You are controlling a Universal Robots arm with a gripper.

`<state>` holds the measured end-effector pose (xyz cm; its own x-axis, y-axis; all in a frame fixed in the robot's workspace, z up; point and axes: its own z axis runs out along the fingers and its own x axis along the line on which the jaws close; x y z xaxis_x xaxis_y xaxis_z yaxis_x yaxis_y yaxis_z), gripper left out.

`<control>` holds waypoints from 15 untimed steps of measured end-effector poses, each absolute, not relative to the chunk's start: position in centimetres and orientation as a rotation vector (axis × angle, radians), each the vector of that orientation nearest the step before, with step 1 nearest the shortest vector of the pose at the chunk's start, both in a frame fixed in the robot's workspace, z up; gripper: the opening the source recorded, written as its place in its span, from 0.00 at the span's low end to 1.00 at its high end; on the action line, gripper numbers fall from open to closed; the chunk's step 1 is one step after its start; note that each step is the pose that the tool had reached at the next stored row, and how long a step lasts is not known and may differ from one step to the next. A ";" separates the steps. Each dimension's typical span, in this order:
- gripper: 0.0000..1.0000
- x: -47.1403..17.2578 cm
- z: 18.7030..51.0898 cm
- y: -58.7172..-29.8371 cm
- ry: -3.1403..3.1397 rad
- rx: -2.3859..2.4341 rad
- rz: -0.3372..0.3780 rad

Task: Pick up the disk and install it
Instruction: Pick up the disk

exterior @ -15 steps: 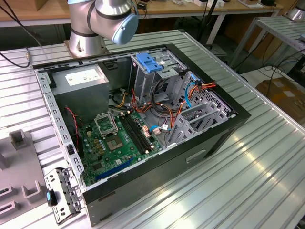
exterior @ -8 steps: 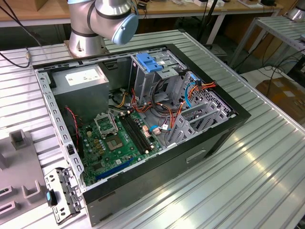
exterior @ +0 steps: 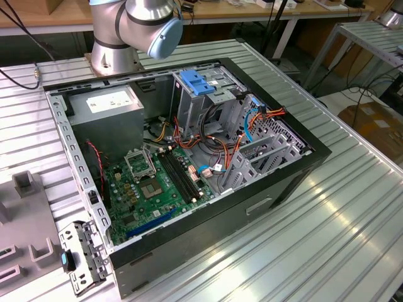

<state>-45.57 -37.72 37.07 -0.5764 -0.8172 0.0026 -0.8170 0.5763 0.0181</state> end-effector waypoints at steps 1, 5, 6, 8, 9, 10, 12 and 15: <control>0.11 -45.6 37.1 -37.7 -2.780 1.441 -0.023; 0.11 -45.6 37.1 -37.7 -2.780 1.441 -0.023; 0.11 -45.6 37.1 -37.7 -2.779 1.442 -0.023; 0.11 -45.6 37.1 -37.7 -2.767 1.466 -0.023; 0.11 -45.6 37.1 -37.7 -2.761 1.476 -0.023; 0.11 -45.6 37.1 -37.7 -2.756 1.486 -0.023; 0.11 -45.6 37.1 -37.7 -2.726 1.539 -0.022; 0.11 -45.6 37.1 -37.7 -2.687 1.607 -0.022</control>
